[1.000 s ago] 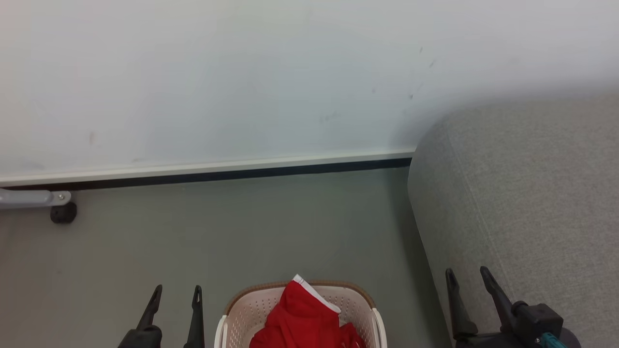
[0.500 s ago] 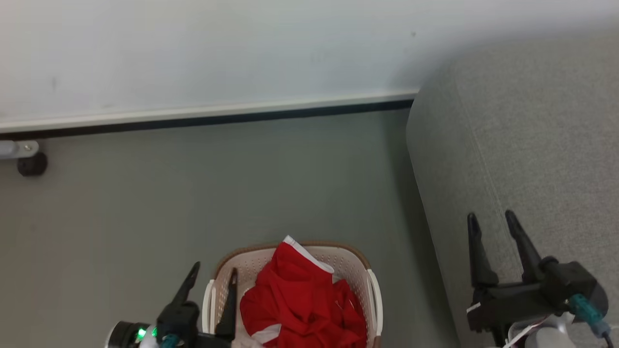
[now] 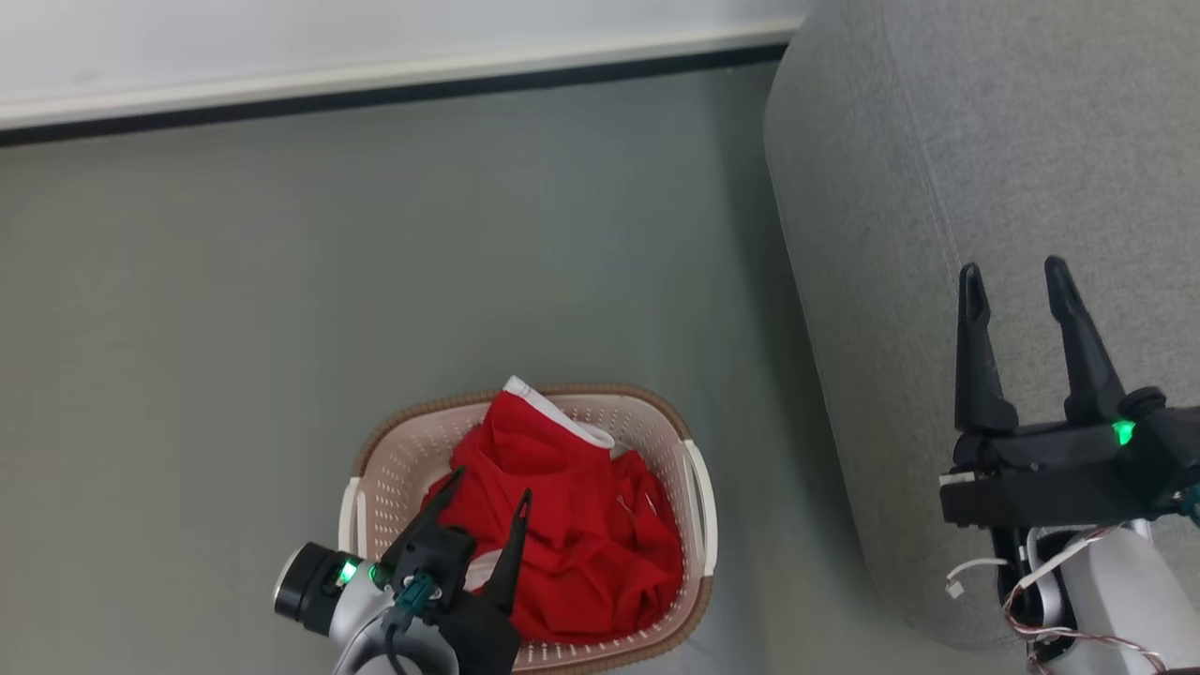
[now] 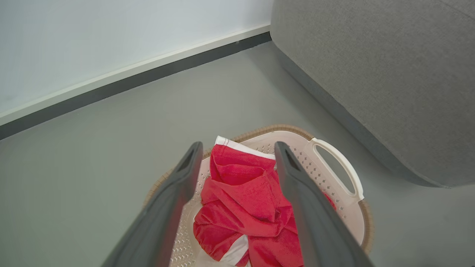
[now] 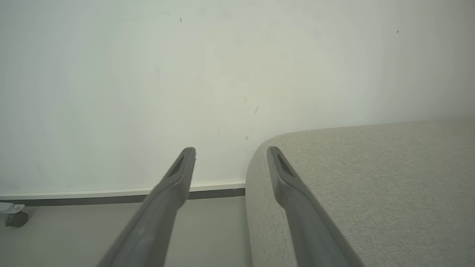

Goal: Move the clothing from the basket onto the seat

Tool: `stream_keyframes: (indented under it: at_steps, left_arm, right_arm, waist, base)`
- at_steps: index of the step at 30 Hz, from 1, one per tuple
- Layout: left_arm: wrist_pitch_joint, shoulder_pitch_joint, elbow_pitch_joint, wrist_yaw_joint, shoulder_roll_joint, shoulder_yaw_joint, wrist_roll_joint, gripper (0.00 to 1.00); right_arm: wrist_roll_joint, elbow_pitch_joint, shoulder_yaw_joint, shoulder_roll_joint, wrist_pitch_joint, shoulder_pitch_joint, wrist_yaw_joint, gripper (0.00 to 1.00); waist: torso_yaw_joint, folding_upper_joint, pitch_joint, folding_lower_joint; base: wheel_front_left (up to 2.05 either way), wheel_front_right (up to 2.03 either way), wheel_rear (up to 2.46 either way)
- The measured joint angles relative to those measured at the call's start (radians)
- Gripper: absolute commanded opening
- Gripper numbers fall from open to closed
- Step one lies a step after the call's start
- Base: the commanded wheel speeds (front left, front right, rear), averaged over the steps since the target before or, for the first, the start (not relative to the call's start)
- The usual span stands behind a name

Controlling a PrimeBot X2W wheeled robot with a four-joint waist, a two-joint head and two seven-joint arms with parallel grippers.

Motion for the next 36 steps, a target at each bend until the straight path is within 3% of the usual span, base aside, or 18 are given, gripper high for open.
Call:
stream_keyframes:
  at_steps: [17, 36]
  left_arm:
    - [0.047, -0.215, 0.178, -0.009, -0.006, -0.079, 0.062, 1.00]
    - [0.080, -0.460, 0.331, -0.008, -0.011, -0.077, 0.088, 1.00]
  right_arm:
    - [-0.009, -0.101, -0.002, -0.002, 0.000, -0.135, 0.023, 1.00]
    - [-0.016, -0.158, -0.022, 0.006, 0.000, -0.278, 0.033, 1.00]
  waist:
    - [-0.052, 0.0001, 0.226, 0.0000]
    - [-0.077, 0.0001, 0.498, 0.0000]
  base:
    - [0.00, 0.00, 0.00]
    - [0.00, 0.00, 0.00]
